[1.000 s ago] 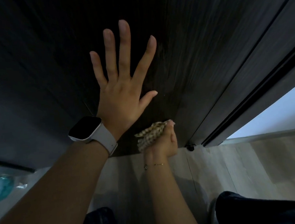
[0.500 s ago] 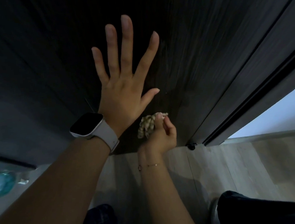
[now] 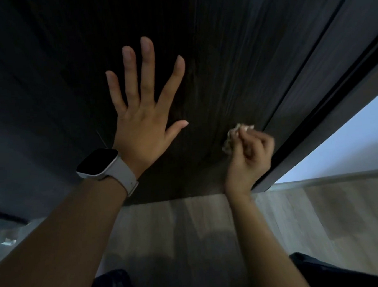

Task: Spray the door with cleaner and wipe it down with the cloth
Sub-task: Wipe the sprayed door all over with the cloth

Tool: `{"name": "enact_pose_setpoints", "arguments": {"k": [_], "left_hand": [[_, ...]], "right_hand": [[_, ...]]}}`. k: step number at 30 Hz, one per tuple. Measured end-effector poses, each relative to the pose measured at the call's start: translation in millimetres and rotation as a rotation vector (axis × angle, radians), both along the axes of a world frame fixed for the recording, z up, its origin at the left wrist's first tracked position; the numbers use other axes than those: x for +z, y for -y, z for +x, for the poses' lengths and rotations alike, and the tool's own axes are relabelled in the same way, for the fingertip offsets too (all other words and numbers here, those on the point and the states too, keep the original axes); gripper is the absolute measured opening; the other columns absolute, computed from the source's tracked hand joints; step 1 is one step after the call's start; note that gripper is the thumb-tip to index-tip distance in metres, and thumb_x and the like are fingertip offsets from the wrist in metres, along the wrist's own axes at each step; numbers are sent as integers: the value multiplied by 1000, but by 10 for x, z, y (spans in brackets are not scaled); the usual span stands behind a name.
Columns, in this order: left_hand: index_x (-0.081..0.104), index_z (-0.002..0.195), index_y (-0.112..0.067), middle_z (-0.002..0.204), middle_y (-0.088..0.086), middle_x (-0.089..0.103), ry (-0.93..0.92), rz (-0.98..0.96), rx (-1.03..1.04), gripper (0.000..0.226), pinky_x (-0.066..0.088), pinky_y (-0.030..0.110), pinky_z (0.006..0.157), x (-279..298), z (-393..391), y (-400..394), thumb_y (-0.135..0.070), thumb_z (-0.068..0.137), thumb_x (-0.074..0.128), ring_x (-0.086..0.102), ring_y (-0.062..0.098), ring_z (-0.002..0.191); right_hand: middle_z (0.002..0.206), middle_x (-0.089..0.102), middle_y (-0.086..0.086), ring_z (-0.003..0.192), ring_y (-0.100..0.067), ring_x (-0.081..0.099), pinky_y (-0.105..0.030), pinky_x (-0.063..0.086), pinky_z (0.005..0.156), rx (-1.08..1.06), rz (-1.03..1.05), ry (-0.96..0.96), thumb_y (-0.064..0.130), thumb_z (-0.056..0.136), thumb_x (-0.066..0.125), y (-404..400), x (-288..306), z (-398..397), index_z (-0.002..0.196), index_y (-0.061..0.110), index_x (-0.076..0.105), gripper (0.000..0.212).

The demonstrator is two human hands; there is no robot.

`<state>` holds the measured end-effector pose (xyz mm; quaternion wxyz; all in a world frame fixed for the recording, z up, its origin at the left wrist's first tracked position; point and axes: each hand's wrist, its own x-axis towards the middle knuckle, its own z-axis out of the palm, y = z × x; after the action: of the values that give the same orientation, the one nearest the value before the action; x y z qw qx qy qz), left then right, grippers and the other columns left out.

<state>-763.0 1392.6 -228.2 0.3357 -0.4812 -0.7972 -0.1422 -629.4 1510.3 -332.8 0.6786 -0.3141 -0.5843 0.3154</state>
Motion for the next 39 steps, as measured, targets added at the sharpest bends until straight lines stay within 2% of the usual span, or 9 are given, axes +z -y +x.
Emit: {"name": "enact_pose_setpoints", "arguments": {"k": [5,9,15,20,24,29,32,35,39], "left_hand": [[-24,147,-31,147,25,-4,-19,5,9,121,-21,51,109,-9,-11,-5,-62,77,69,-2,49,135],[-24,148,-31,148,25,-6,-7,3,9,120,-26,47,109,-9,-5,-10,-60,77,69,-4,50,135],[1,154,-22,146,28,-6,-5,-4,6,111,-27,45,109,-14,-3,-19,-58,76,72,-5,51,135],[-22,149,-32,148,24,-8,7,-16,6,119,-28,46,109,-25,-25,-20,-58,76,69,-25,41,140],[-22,149,-33,152,18,-26,15,-16,18,117,-28,48,109,-57,-37,-25,-60,77,66,-44,23,134],[-18,151,-32,149,5,-45,13,-8,-6,115,-28,47,111,-63,-40,-20,-57,77,66,-42,24,136],[-15,152,-32,155,5,-35,22,14,5,118,-26,48,112,-60,-1,-39,-52,75,71,-39,25,138],[-12,153,-32,157,13,-10,42,46,8,121,-23,49,114,-47,40,-39,-46,72,77,-35,25,141],[-7,154,-30,160,12,-13,39,65,2,121,-23,47,115,-21,70,-15,-41,71,80,-30,26,143]], "right_hand": [[100,58,-12,89,-28,55,-28,41,84,6,568,275,-4,86,72,-447,345,85,96,1,71,11],[108,51,-10,91,-27,51,-28,37,88,258,912,624,-1,94,56,-628,-240,203,114,5,62,21],[114,56,-12,95,-27,53,-38,56,65,566,973,1067,15,108,31,-700,-912,299,108,0,71,43],[120,52,-12,100,-29,55,-38,49,82,438,1141,828,3,98,54,-736,-97,219,119,-2,68,26],[112,51,-10,93,-27,52,-36,45,84,316,1039,639,-8,86,62,-636,352,109,118,-3,66,32],[99,53,-7,79,-23,44,-37,42,62,515,1043,1030,12,106,37,-601,-204,235,112,1,69,34],[97,57,-8,82,-22,44,-39,46,64,573,1019,1168,16,107,35,-727,-150,362,107,2,70,38],[96,53,-8,79,-25,44,-38,38,61,492,1168,1127,12,103,46,-891,487,466,114,2,70,28],[88,60,-17,75,-30,50,-38,35,64,310,1270,922,3,96,57,-1014,1530,503,116,-5,68,24]]}}
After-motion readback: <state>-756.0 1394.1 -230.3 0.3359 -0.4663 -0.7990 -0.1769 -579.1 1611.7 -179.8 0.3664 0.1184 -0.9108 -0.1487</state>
